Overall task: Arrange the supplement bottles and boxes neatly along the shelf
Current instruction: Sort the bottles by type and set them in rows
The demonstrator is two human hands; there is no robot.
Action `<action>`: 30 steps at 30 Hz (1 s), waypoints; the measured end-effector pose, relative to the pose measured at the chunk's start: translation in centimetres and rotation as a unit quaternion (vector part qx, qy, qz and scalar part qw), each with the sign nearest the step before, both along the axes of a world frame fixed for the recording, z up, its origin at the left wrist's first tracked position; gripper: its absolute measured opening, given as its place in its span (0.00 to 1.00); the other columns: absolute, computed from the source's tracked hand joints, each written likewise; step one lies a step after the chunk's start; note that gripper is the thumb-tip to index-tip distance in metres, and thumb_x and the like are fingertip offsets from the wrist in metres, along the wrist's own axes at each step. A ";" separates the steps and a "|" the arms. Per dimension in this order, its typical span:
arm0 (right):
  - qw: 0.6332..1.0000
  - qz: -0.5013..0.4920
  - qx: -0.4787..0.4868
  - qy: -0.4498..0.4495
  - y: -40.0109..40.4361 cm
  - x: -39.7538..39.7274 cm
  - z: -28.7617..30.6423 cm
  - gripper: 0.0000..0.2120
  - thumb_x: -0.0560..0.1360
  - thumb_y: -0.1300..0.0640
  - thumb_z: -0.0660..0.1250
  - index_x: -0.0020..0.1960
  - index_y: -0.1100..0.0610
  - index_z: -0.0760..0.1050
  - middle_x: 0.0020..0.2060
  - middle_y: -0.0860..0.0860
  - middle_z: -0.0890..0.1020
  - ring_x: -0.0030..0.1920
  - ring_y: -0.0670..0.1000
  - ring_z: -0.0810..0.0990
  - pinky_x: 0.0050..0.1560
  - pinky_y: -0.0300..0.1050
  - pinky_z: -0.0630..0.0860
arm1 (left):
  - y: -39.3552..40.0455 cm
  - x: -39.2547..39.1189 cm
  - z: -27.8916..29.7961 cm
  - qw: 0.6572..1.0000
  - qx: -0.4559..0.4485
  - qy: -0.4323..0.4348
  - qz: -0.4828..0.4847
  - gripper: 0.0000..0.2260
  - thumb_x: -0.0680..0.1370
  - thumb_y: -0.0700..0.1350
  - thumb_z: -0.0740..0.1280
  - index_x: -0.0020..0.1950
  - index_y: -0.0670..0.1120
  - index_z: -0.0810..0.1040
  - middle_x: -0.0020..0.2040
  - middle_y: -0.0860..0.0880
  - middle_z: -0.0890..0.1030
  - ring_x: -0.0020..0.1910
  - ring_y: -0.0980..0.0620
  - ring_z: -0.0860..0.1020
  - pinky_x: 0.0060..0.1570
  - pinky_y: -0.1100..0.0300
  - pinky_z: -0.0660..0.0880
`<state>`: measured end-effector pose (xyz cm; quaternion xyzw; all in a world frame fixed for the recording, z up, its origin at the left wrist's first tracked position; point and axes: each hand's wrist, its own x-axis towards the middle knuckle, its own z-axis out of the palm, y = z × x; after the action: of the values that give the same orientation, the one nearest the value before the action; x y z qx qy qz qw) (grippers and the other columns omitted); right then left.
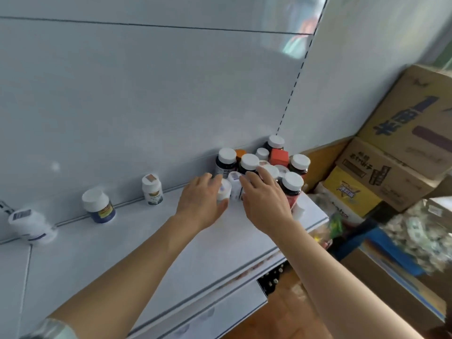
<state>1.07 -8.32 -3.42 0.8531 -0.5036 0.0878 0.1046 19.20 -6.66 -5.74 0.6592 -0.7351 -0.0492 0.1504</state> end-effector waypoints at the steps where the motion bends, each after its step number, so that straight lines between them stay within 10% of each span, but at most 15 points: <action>1: 1.000 0.016 -0.004 -0.002 -1.1 0.1 -0.2 0.23 0.75 0.58 0.65 0.70 0.56 0.71 0.66 0.53 0.76 0.74 0.61 0.63 0.72 0.53 0.64 | -0.4 -0.1 -0.2 1.000 0.012 0.004 0.000 0.24 0.77 0.57 0.64 0.70 0.49 0.68 0.63 0.48 0.74 0.59 0.43 0.73 0.55 0.51 0.73; 13: 0.974 0.226 -0.032 0.012 -9.2 -0.2 -2.1 0.12 0.60 0.65 0.75 0.44 0.59 0.80 0.43 0.53 0.83 0.62 0.64 0.76 0.61 0.56 0.74 | 0.0 0.4 0.6 0.988 0.093 0.097 0.081 0.21 0.77 0.48 0.67 0.70 0.53 0.70 0.66 0.54 0.73 0.63 0.51 0.73 0.57 0.56 0.71; 30: 0.953 0.301 0.017 -0.040 -8.8 -0.3 -1.5 0.10 0.65 0.57 0.76 0.43 0.55 0.77 0.40 0.49 0.81 0.51 0.57 0.78 0.45 0.53 0.76 | 1.8 0.5 0.5 0.985 0.092 0.092 0.111 0.16 0.75 0.49 0.67 0.62 0.54 0.70 0.63 0.56 0.72 0.59 0.50 0.75 0.55 0.50 0.75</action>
<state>0.76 -17.13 -4.87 0.9625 -0.2289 0.1403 0.0383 19.74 -4.84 -5.28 0.7405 -0.6326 -0.1604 0.1603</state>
